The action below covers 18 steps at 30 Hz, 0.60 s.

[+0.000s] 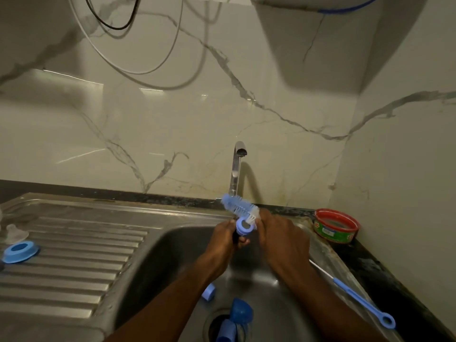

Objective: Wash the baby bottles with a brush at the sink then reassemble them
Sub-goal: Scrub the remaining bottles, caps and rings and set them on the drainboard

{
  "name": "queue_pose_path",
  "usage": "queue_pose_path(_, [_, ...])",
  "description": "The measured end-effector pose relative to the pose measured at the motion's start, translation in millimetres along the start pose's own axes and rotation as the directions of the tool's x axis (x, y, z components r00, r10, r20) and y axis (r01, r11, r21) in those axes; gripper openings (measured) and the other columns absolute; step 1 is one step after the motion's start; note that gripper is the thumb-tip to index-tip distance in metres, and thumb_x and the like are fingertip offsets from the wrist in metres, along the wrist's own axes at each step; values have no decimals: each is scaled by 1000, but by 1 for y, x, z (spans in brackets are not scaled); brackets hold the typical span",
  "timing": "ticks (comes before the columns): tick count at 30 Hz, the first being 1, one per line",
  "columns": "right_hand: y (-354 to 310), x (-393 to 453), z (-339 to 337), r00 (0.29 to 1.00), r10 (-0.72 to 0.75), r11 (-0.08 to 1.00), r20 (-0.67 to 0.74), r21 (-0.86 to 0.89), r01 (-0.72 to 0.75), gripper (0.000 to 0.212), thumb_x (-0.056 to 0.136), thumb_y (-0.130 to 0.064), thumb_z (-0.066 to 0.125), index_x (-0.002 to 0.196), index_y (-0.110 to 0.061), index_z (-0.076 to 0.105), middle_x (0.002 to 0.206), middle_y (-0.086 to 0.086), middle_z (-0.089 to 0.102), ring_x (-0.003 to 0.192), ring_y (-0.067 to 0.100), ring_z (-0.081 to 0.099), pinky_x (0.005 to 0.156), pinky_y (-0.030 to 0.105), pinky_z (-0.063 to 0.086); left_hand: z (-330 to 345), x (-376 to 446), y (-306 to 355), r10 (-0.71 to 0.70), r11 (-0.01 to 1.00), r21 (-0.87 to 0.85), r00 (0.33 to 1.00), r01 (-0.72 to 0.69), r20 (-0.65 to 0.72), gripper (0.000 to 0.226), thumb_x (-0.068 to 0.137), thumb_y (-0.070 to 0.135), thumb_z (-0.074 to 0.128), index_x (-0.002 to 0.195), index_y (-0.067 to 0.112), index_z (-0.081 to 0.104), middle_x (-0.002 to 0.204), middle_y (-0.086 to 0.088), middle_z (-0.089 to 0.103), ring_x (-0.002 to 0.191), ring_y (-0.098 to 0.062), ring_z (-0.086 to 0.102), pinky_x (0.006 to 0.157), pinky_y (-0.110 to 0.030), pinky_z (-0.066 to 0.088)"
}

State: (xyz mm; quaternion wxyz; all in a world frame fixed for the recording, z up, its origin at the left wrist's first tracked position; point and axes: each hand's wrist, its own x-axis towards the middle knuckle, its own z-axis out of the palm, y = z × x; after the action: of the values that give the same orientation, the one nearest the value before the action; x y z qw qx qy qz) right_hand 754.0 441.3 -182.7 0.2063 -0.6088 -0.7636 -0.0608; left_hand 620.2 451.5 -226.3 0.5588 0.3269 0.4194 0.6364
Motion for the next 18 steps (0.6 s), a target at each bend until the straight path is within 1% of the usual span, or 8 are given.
queue_pose_path(3, [16, -10, 0, 998, -54, 999, -46, 4, 54, 25, 101, -42, 54, 122, -30, 58, 110, -5, 67, 95, 14, 64, 84, 32, 54, -11, 6, 0, 70, 997, 28, 997, -68, -46, 18, 102, 12, 52, 108, 3, 67, 97, -18, 71, 84, -25, 66, 73, -32, 56])
queue_pose_path(5, [26, -18, 1, 997, -71, 997, -26, -21, 71, 24, 102, -46, 49, 119, -32, 58, 109, -4, 67, 95, 14, 64, 85, 33, 54, -18, 10, 2, 94, 995, 34, 989, -90, -113, 16, 102, 12, 55, 109, 5, 66, 100, -17, 71, 90, -28, 67, 70, -31, 59])
queue_pose_path(7, [32, -19, 1, 998, -58, 998, -39, -15, 58, 27, 102, -48, 47, 121, -33, 59, 111, -4, 67, 97, 13, 64, 86, 30, 53, -21, 11, 3, 79, 996, 52, 987, -72, -141, 16, 102, 16, 56, 113, 7, 65, 105, -17, 71, 93, -27, 70, 64, -30, 60])
queue_pose_path(9, [36, -16, -1, 996, -13, 1000, -84, 6, 13, 29, 102, -48, 47, 125, -34, 59, 111, -5, 68, 96, 12, 64, 79, 26, 48, -22, 11, 4, 12, 999, -39, 993, -16, -119, 21, 106, 22, 51, 113, 7, 63, 108, -20, 71, 92, -28, 71, 61, -29, 60])
queue_pose_path(11, [38, -15, -1, 996, 8, 1000, -88, -5, -9, 29, 102, -48, 48, 125, -34, 59, 110, -5, 69, 95, 12, 65, 78, 26, 47, -22, 9, 3, -32, 992, -126, 999, 26, -44, 27, 107, 24, 47, 117, 3, 62, 108, -24, 72, 88, -29, 73, 61, -29, 62])
queue_pose_path(14, [41, -16, -1, 999, 24, 1000, -43, -13, -25, 28, 101, -47, 52, 123, -33, 60, 110, -6, 68, 95, 11, 63, 79, 26, 48, -20, 12, 1, 86, 995, 40, 996, -88, 33, 28, 106, 22, 49, 117, 2, 64, 103, -20, 74, 88, -25, 74, 70, -28, 62])
queue_pose_path(16, [45, -15, 0, 998, 41, 999, -39, -11, -42, 28, 101, -47, 52, 122, -32, 60, 107, -6, 68, 92, 10, 63, 75, 25, 47, -22, 16, -3, 174, 968, 181, 984, -176, 28, 31, 98, 29, 61, 116, 5, 64, 105, -20, 73, 92, -25, 73, 75, -30, 62])
queue_pose_path(18, [48, -14, 0, 998, 57, 998, -38, -25, -58, 29, 101, -48, 51, 123, -32, 60, 107, -6, 68, 91, 10, 63, 73, 26, 47, -28, 19, -7, 252, 921, 309, 968, -237, -6, 45, 85, 36, 75, 119, 9, 64, 106, -14, 74, 93, -21, 74, 73, -28, 60])
